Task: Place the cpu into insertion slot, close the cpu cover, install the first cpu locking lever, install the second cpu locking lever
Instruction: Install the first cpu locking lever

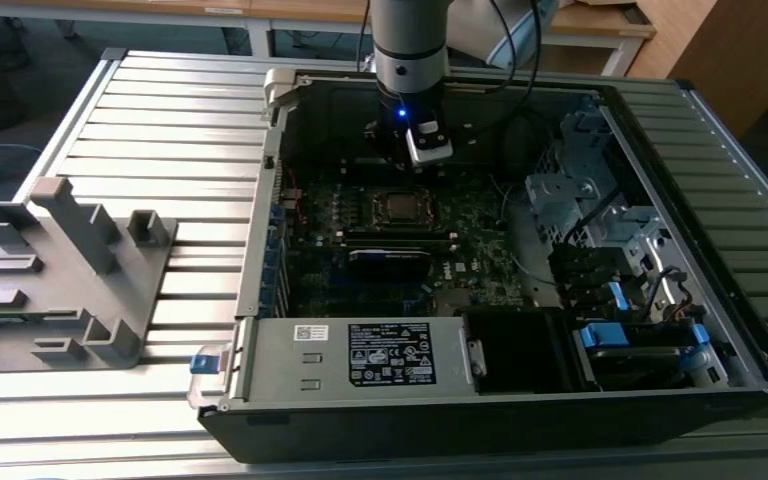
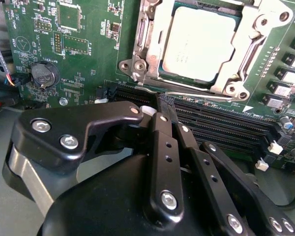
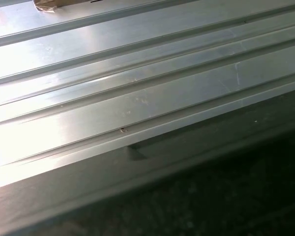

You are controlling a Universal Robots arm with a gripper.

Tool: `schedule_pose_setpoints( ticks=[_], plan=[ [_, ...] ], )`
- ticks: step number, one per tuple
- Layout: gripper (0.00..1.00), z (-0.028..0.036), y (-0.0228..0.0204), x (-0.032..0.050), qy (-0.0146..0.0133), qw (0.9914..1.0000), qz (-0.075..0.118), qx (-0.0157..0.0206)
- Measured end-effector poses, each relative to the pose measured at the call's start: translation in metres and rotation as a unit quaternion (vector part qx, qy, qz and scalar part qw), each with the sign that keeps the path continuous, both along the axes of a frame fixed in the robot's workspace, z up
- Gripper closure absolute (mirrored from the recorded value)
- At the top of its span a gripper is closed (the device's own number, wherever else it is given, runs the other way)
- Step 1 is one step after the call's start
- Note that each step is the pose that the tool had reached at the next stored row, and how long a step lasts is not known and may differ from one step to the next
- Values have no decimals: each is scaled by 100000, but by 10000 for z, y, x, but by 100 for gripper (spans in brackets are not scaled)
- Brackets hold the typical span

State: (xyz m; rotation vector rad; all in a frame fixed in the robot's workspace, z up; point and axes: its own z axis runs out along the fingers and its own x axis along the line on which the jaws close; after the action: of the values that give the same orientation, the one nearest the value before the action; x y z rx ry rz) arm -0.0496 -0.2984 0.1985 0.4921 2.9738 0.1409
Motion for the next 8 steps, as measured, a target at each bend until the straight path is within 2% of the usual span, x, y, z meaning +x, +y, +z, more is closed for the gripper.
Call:
schedule_pose_setpoints(
  ticks=[5,8],
  plan=[
    [90,0,0,0,-4,100000,-57,-8],
    [90,-2,0,0,-9,99996,-857,-9]
  ],
)
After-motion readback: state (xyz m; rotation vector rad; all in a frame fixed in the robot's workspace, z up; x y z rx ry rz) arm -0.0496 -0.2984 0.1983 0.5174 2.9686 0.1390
